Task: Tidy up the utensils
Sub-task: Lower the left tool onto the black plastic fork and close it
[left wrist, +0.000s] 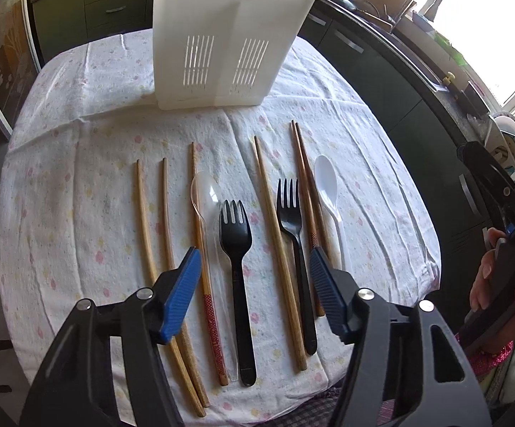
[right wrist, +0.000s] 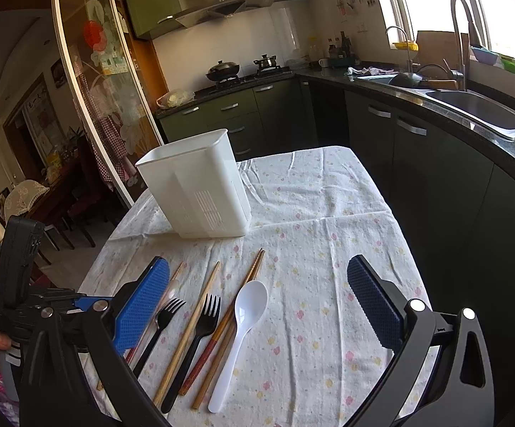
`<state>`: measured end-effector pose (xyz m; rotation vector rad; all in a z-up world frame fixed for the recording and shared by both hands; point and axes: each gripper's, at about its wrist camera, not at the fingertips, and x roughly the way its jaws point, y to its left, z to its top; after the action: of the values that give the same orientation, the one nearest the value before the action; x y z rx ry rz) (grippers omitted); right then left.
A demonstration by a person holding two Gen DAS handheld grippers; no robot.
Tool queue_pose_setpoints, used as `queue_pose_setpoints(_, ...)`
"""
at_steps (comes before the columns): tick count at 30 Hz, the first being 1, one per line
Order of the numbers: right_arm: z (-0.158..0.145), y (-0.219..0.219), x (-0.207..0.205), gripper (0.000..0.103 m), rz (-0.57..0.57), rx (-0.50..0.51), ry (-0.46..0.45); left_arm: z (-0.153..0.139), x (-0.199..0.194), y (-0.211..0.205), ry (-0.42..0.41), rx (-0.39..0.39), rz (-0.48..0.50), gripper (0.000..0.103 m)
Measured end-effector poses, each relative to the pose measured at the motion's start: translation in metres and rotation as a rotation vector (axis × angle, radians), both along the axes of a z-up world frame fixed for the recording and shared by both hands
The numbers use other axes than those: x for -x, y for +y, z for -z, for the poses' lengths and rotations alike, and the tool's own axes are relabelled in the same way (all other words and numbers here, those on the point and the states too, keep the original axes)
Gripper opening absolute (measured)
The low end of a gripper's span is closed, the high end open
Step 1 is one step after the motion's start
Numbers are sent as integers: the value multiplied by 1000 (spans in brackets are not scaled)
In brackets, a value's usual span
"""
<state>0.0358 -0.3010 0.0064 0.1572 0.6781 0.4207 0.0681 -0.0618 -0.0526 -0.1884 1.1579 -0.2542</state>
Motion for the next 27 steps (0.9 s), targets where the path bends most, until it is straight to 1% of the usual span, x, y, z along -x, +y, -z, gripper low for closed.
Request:
queue_pose_setpoints(4, 1, 1, -2, 99, -7, 2, 3, 14, -3, -5, 54, 16, 11, 59)
queue_pose_setpoints(6, 1, 3, -1, 99, -11, 6, 4, 17, -4, -8, 70, 35, 22, 59)
queue_pose_setpoints(9, 2, 5, -1, 99, -14, 9, 6, 18, -6, -12, 81, 36, 35, 59)
queue_pose_setpoints(10, 2, 6, -1, 99, -15, 10, 7, 19, -7, -14, 85, 33, 41, 56)
queue_pose_setpoints(11, 2, 7, -2, 99, -15, 11, 9, 21, -9, -16, 91, 29, 46, 50)
queue_pose_setpoints(14, 2, 9, -2, 99, -22, 11, 13, 30, -16, -16, 115, 12, 36, 42)
queue_pose_setpoints(17, 2, 11, -2, 99, -28, 18, 13, 37, -20, -14, 129, -5, 22, 41)
queue_pose_setpoints(20, 2, 11, -2, 99, -27, 17, 13, 38, -21, -12, 124, -42, 11, 39)
queue_pose_setpoints(25, 3, 12, -3, 99, -25, 15, 18, 42, -24, -15, 141, -70, 28, 39)
queue_pose_setpoints(27, 4, 12, -3, 99, -26, 16, 19, 41, -24, -18, 130, -90, 33, 36)
